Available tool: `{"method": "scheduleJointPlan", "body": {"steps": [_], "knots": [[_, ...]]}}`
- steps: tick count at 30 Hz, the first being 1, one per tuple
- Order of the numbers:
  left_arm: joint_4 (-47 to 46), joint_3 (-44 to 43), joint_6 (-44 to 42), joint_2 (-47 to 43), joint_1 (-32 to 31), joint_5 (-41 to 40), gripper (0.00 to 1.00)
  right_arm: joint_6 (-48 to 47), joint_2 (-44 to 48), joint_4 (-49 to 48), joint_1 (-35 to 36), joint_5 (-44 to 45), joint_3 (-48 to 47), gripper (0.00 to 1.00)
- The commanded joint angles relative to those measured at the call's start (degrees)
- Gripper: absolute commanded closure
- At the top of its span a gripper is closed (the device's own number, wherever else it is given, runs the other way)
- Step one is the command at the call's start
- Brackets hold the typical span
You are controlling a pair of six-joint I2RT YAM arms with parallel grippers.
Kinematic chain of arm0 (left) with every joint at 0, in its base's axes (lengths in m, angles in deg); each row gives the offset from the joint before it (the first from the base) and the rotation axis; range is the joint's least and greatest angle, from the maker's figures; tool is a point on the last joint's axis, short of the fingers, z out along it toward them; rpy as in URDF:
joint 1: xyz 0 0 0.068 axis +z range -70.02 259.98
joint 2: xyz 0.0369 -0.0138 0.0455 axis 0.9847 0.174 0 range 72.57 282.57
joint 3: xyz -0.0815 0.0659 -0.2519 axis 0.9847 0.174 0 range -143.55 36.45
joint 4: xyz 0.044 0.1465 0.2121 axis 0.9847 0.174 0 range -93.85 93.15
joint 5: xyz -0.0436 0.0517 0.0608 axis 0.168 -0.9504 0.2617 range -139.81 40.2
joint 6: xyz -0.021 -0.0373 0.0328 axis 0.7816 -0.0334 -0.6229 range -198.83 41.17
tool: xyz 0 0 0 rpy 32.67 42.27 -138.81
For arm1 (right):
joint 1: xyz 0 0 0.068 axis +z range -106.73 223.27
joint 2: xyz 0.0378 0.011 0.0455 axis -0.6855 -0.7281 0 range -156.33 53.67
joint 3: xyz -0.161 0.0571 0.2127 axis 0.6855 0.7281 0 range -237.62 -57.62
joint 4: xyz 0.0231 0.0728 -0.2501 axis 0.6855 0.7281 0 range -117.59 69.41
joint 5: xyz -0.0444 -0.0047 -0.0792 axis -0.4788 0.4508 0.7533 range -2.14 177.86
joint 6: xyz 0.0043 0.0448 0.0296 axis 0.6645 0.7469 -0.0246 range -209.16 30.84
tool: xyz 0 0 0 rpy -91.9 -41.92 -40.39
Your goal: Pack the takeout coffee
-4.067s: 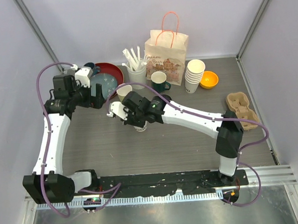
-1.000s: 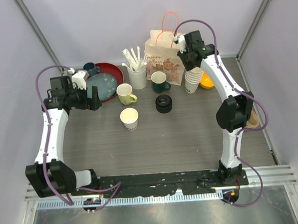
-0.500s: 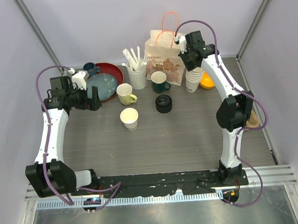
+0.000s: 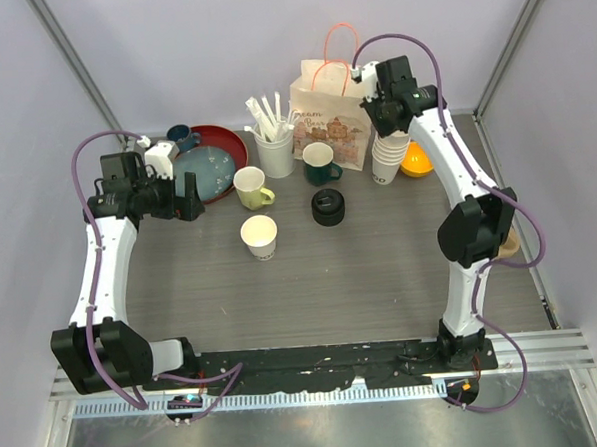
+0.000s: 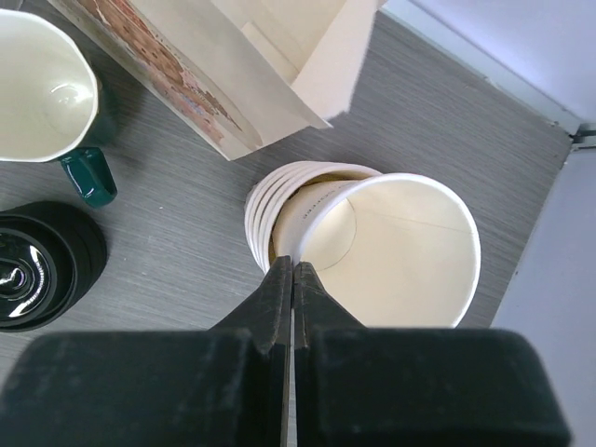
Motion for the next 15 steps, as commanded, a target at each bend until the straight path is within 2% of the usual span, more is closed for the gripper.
{"method": "scheduleJointPlan", "body": {"steps": [1,10,15], "knots": [[0.0,-1.2,-0.7,-1.0,0.4,1.7,0.0,-1.3,6.5,-1.7,-0.1,1.8,-1.7,0.99],[0.2,-1.1,-0.7,-1.7,0.3,2.2,0.0,-2.3,12.9,-1.1,0.4,2.6,-5.3,0.99],[0.6,-1.0,-0.7,-2.1,0.4,2.3,0.0,-3.6,18.2,-1.9,4.2,1.8,-4.7,0.99]]}}
